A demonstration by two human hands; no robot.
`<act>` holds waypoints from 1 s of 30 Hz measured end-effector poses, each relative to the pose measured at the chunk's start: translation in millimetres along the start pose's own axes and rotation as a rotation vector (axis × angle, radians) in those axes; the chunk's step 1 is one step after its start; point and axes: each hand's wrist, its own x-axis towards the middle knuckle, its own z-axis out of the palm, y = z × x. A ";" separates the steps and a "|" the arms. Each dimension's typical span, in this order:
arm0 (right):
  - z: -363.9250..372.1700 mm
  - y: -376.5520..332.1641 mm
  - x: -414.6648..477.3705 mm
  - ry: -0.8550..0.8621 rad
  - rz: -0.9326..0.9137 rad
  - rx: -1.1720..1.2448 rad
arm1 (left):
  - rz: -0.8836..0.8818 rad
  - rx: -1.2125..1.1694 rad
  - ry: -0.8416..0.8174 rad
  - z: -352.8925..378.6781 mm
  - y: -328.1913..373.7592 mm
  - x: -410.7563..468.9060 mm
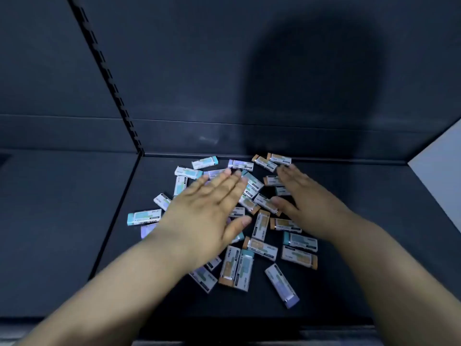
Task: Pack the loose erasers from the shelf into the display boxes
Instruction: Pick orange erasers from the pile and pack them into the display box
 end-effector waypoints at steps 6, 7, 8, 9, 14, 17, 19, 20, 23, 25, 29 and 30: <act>15.0 9.8 18.4 0.031 -0.001 -0.015 | 0.016 -0.040 -0.100 14.4 12.0 -5.4; 16.7 11.1 21.4 0.056 0.010 -0.022 | 0.012 -0.040 -0.108 15.7 11.0 -5.9; 16.7 11.0 23.9 0.085 0.027 -0.028 | 0.016 -0.038 -0.088 16.9 9.7 -6.3; 18.3 12.1 26.2 0.128 0.037 -0.037 | 0.010 -0.028 -0.089 17.5 8.9 -6.8; 19.5 7.0 28.1 0.266 -0.018 -0.028 | -0.020 -0.018 -0.090 17.3 4.2 -8.8; 11.7 -12.2 21.9 0.344 -0.117 0.165 | -0.068 -0.021 -0.047 20.3 -4.4 -13.0; 6.4 -30.3 18.2 0.278 -0.233 0.238 | -0.125 -0.009 -0.033 15.5 -10.4 -15.5; 6.1 -39.5 16.7 0.219 -0.297 0.239 | -0.126 -0.011 0.001 17.5 -15.0 -18.0; 16.3 -60.5 15.1 0.057 -0.437 0.163 | -0.124 -0.012 0.047 25.0 -25.9 -23.1; 23.2 -65.1 14.7 0.006 -0.435 0.180 | -0.096 -0.015 0.104 27.0 -25.8 -24.1; 19.2 -52.1 9.3 0.151 -0.275 0.314 | -0.072 -0.057 0.123 30.3 -22.3 -22.4; 18.3 -46.2 8.1 0.215 -0.222 0.337 | -0.050 -0.096 0.098 31.6 -19.8 -21.0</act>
